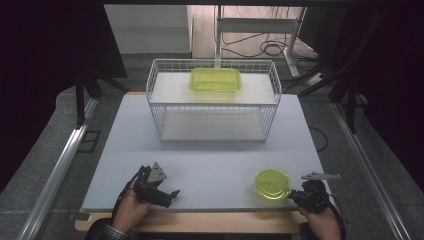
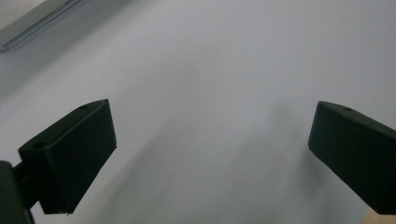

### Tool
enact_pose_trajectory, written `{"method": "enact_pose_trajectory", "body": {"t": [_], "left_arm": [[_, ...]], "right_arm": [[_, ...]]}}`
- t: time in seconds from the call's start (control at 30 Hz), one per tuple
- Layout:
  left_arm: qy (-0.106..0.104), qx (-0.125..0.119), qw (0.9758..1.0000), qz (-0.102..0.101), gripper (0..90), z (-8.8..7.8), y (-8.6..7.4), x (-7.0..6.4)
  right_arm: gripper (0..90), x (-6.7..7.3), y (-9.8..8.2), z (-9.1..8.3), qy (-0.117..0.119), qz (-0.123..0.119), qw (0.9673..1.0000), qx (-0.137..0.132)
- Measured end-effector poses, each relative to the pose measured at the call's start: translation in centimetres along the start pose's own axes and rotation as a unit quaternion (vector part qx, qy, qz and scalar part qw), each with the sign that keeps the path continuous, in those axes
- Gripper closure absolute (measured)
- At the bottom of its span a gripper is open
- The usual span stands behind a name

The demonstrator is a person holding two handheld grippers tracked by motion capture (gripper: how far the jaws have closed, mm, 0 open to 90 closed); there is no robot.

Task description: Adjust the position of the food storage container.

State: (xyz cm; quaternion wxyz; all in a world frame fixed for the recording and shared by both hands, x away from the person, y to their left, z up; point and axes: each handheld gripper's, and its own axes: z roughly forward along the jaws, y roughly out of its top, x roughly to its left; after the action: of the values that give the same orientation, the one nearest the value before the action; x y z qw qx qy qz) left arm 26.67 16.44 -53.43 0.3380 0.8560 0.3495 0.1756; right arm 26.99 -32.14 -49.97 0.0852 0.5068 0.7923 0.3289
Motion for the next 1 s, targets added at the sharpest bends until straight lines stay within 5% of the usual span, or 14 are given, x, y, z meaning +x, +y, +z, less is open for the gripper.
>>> {"method": "enact_pose_trajectory", "body": {"t": [0.57,1.0], "left_arm": [[0.001,0.001,1.0,0.002,1.1,0.0,0.0,-0.1],[0.001,0.002,1.0,0.004,1.3,0.0,0.0,-0.1]], "right_arm": [[87.7,2.3,-0.5,0.5,0.017,-0.001,0.9995,0.028],[87.3,3.3,1.9,3.5,0.043,-0.003,0.9988,0.023]]}}
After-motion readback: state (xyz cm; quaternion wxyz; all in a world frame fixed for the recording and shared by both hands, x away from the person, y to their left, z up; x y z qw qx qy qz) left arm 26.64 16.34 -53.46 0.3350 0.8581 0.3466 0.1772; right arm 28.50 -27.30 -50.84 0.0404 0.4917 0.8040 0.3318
